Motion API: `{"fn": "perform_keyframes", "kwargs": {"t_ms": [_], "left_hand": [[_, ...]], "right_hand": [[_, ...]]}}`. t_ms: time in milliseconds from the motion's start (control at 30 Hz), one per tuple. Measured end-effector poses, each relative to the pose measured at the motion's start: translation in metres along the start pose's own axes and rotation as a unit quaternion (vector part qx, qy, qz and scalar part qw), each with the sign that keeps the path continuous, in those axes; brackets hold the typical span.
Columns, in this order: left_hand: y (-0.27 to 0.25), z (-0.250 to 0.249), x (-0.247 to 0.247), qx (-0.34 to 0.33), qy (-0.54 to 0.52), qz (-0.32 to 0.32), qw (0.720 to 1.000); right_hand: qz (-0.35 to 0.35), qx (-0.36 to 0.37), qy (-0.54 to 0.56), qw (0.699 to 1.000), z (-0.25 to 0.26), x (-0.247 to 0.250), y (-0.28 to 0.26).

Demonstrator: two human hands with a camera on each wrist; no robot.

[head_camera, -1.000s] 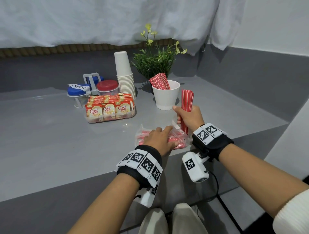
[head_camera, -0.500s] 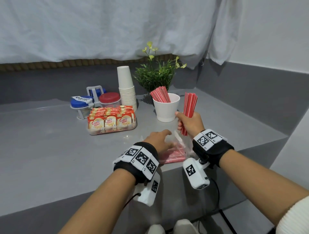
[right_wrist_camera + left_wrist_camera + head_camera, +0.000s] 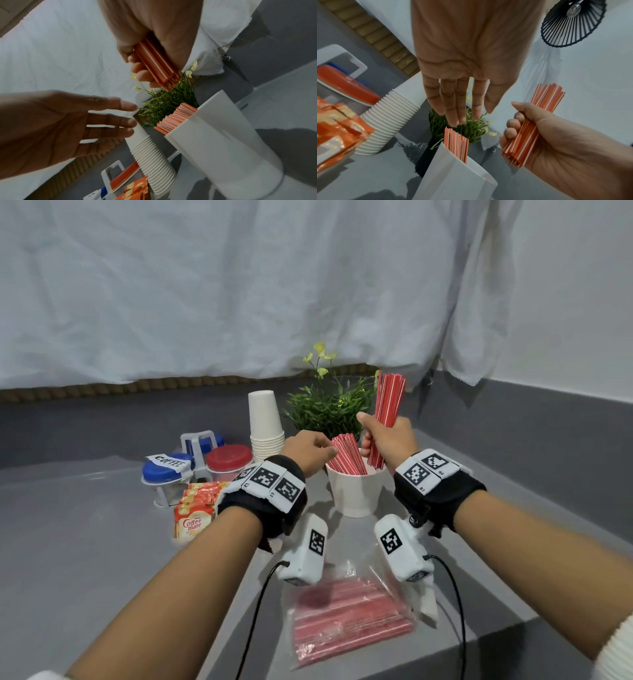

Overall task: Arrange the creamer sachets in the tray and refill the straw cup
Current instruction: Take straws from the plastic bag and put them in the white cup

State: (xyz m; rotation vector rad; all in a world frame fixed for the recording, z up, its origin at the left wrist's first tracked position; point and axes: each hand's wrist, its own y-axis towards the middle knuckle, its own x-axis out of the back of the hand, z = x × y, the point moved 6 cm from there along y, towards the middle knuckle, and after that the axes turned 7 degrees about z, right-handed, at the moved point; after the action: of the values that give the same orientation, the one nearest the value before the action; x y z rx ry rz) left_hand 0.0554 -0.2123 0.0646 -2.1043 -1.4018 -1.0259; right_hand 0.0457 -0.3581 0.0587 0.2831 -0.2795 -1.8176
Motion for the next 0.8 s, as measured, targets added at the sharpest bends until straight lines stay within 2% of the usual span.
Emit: {"fn": "perform_keyframes", "kwargs": {"t_ms": [200, 367, 467, 633, 733, 800], "left_hand": [[0.044, 0.018, -0.001, 0.014, -0.012, -0.037, 0.999], [0.075, 0.043, -0.014, 0.074, 0.003, -0.066, 0.995], [0.088, 0.051, -0.019, 0.074, -0.075, -0.073, 0.992], [0.104, 0.057, -0.023, 0.061, -0.227, -0.085, 0.968], [0.106, 0.058, -0.023, 0.053, -0.263, -0.072, 0.961], [0.101, 0.058, -0.022, 0.053, -0.315, -0.075, 0.945]], "right_hand": [[-0.006, -0.008, -0.051, 0.999, -0.032, -0.011, 0.043], [0.058, -0.046, -0.12, 0.99, -0.064, -0.016, 0.057], [0.128, -0.047, -0.179, 0.974, -0.064, -0.021, 0.057], [0.211, -0.035, -0.294, 0.931, -0.063, -0.029, 0.052], [0.233, -0.03, -0.335, 0.913, -0.064, -0.031, 0.051], [0.233, -0.028, -0.348, 0.908, -0.064, -0.031, 0.051]]}}
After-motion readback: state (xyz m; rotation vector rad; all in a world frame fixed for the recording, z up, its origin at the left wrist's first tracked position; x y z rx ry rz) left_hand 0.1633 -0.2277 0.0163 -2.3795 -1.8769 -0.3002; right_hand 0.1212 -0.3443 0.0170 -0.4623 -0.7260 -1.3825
